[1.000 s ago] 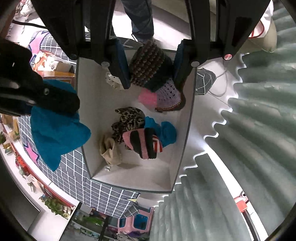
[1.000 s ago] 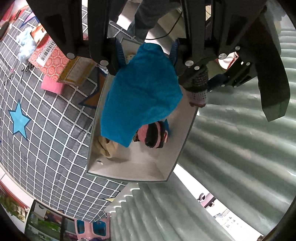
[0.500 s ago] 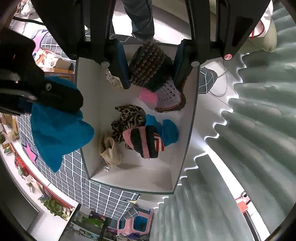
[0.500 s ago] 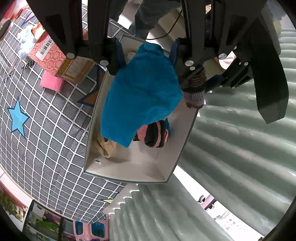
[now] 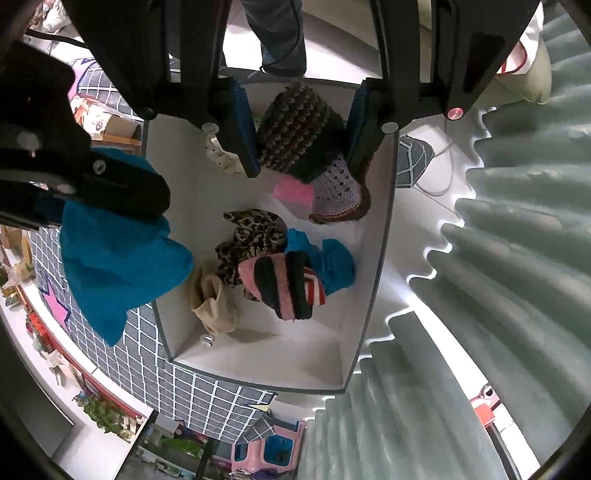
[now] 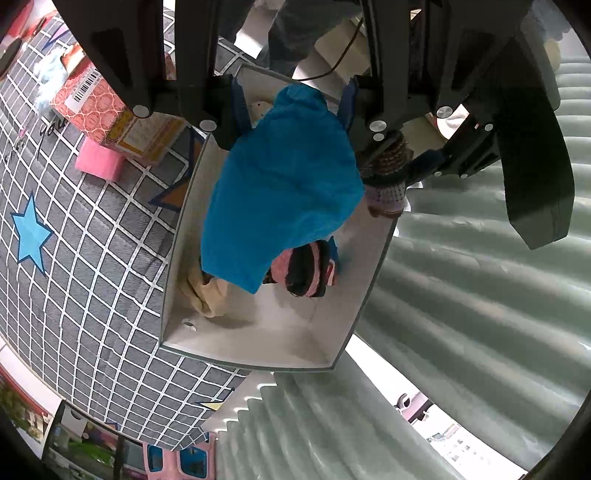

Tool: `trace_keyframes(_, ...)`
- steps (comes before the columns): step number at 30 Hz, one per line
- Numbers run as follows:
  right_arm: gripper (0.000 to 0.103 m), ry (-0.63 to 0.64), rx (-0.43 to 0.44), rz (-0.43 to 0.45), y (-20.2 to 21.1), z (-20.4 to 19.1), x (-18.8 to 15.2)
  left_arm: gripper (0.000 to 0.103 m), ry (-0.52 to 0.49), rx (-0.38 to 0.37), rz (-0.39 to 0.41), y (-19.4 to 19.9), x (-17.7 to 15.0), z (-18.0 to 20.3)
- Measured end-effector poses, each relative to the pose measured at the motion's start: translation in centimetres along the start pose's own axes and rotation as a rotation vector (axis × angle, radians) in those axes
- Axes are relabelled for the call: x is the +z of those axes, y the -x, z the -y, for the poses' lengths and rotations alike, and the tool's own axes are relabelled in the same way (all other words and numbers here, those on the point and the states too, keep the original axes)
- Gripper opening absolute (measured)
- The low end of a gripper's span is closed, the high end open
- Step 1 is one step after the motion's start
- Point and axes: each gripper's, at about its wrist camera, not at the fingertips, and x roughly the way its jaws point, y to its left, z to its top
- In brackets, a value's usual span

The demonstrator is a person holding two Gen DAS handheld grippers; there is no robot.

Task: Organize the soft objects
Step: 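Open both tools to drop the knit cuff and blue cap into the box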

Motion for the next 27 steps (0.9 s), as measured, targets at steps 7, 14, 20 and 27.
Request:
trace_keyframes(7, 0.042, 0.004, 0.0, -0.009, -0.4, -0.2, 0.1, 0.047, 0.002, 0.001, -0.006, -0.2, 0.0, -0.1)
trace_keyframes(14, 0.042, -0.002, 0.001, -0.016, -0.8, -0.2, 0.2, 0.047, 0.004, -0.001, -0.01, -0.2, 0.0, -0.1)
trace_keyframes(20, 0.042, -0.005, 0.0, -0.021, -1.1, -0.2, 0.2, 0.048, -0.002, 0.002, -0.007, -0.3, 0.0, 0.1)
trace_keyframes(27, 0.042, -0.009, -0.002, -0.021, -1.2, 0.0, 0.2, 0.049, -0.003, 0.006, -0.016, -0.6, -0.1, 0.2)
